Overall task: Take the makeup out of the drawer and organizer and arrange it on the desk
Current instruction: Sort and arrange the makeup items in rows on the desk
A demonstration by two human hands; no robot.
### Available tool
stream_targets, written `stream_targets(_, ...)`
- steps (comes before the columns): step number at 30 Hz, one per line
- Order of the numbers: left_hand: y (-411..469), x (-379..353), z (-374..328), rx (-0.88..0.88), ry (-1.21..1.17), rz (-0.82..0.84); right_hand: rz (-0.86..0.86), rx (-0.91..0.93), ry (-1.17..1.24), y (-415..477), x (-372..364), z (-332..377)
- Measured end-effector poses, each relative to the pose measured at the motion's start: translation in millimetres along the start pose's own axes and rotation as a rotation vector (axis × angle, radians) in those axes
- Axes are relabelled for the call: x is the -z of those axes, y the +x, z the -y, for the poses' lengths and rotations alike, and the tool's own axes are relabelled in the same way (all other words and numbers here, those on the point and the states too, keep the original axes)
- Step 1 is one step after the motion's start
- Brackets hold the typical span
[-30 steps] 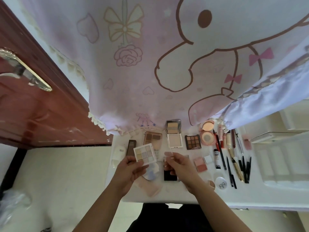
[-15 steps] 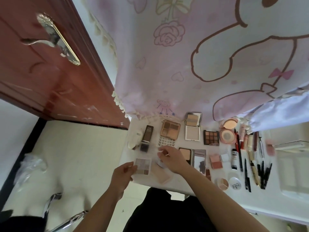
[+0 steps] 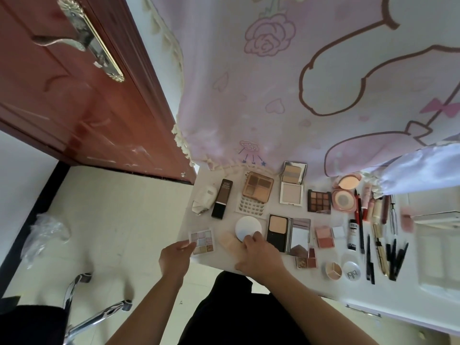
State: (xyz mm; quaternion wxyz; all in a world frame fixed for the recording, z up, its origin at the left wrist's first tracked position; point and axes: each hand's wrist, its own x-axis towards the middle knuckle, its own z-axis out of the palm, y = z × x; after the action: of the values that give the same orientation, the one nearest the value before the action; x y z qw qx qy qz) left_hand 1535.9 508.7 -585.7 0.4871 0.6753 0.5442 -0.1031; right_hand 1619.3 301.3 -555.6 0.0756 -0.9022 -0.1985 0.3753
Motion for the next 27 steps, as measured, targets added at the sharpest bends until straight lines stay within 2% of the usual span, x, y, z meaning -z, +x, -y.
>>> stream_targets(4,-4,-5,-7,-0.036,0.069,-0.031,-0.055,0.030,0.010,1,-9,-4)
stream_targets(9,-6,-6,-6,-0.093,0.113,0.012,-0.089,0.016,0.101,1,-14,-10)
stream_targets(14,-7,-4,-8,-0.135,0.178,0.034,-0.104,-0.098,0.256,2,-19,-16)
stream_targets(17,-8,-3,-9,-0.139,0.191,0.059,-0.214,-0.265,0.404,4,-16,-10)
stream_targets(18,-8,-2,-9,-0.139,0.195,0.069,-0.263,-0.270,0.394,5,-14,-10)
stream_targets(21,-10,-2,-10,-0.128,0.213,0.094,-0.326,-0.072,0.161,8,-9,-17)
stream_targets(25,-10,-2,-9,-0.125,0.241,0.109,-0.269,0.110,-0.089,19,-1,-22)
stream_targets(27,-9,-1,-8,-0.127,0.252,0.129,-0.263,0.202,-0.138,23,5,-23)
